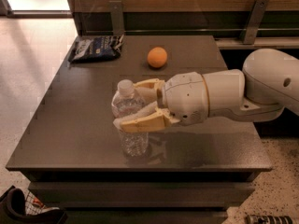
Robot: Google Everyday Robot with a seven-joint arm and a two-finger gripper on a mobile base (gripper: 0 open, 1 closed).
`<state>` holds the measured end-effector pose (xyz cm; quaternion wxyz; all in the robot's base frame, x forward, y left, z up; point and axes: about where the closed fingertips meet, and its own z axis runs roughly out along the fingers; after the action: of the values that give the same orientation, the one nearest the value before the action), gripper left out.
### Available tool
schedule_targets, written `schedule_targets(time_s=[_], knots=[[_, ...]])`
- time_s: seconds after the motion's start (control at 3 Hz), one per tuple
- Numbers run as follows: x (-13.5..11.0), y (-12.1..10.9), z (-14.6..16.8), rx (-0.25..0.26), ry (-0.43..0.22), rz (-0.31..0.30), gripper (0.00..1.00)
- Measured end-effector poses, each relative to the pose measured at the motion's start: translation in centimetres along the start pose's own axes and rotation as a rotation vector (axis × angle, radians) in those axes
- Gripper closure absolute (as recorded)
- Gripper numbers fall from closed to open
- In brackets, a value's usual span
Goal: Move water bottle near blue chip bag
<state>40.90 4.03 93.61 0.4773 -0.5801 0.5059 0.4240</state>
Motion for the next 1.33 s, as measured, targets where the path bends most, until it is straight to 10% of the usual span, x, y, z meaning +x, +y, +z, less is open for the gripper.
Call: schedule_targets(time_s=[0.33,1.33], knots=[[-0.1,0.1,0.2,-0.004,0.001,-0.003,0.99],[-3.2,-3.8,-2.3,0.004,0.049,0.000,1.00]])
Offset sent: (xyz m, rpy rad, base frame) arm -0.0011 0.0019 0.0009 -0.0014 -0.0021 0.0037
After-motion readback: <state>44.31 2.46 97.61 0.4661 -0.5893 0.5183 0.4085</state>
